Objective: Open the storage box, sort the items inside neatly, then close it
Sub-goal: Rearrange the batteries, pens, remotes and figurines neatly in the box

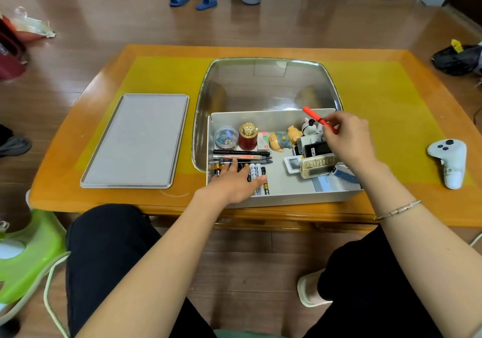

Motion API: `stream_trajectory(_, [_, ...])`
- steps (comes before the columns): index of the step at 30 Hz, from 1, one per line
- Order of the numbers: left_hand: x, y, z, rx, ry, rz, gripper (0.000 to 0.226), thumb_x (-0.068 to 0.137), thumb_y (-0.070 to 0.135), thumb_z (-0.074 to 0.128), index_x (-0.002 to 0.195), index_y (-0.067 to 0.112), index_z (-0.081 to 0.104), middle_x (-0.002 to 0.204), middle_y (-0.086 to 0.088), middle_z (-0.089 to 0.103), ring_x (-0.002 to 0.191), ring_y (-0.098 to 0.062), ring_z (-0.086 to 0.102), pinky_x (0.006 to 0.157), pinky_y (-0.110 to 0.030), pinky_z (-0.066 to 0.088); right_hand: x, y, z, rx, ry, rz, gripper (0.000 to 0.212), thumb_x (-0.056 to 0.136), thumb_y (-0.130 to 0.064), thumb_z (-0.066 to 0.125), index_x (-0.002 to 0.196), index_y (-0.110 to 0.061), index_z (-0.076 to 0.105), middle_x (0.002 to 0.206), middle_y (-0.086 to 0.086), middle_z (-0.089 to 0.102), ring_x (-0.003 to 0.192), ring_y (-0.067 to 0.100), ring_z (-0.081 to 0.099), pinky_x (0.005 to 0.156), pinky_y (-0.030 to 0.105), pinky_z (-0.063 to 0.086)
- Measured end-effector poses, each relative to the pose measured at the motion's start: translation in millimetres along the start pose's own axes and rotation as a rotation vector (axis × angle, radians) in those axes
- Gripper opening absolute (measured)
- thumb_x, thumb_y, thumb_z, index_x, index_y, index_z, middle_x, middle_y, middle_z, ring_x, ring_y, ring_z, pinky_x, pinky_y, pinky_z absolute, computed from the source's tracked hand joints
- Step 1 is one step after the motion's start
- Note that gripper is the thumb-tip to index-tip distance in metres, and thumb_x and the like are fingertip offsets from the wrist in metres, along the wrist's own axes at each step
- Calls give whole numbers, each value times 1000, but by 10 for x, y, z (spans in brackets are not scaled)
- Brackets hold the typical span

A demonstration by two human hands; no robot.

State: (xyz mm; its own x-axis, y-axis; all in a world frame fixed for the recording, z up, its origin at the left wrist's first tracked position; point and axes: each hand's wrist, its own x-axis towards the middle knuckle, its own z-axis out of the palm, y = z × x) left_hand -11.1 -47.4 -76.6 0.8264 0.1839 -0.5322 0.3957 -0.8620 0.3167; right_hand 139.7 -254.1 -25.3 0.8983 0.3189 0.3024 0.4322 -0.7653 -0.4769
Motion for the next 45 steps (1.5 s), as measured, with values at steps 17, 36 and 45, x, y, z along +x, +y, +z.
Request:
stream_trajectory(17, [-368,88,24,156,158,51,77,94,66,14,147,12,32,156,-10,26,143,-27,24,111,-46,26,-248,-766,750,64,-525,-399,26,84,-7,64,109,-13,68,104,5,65,98,17,56,83,22,40])
stream_trajectory(36, [-208,90,-36,64,30,-5,90,88,75,14,154,15,8,161,-7,-6,148,-25,-6,117,-48,6,-177,-612,825,-221,-549,-431,14,85,-15,62,98,-11,67,101,6,62,96,22,56,79,32,43])
stream_trajectory(45, [-92,34,3,25,71,19,86,87,76,15,153,22,12,161,-5,-5,148,-24,-6,116,-52,7,-154,-641,843,-191,-508,-411,15,84,-14,66,98,-8,67,100,10,62,91,25,57,79,35,46])
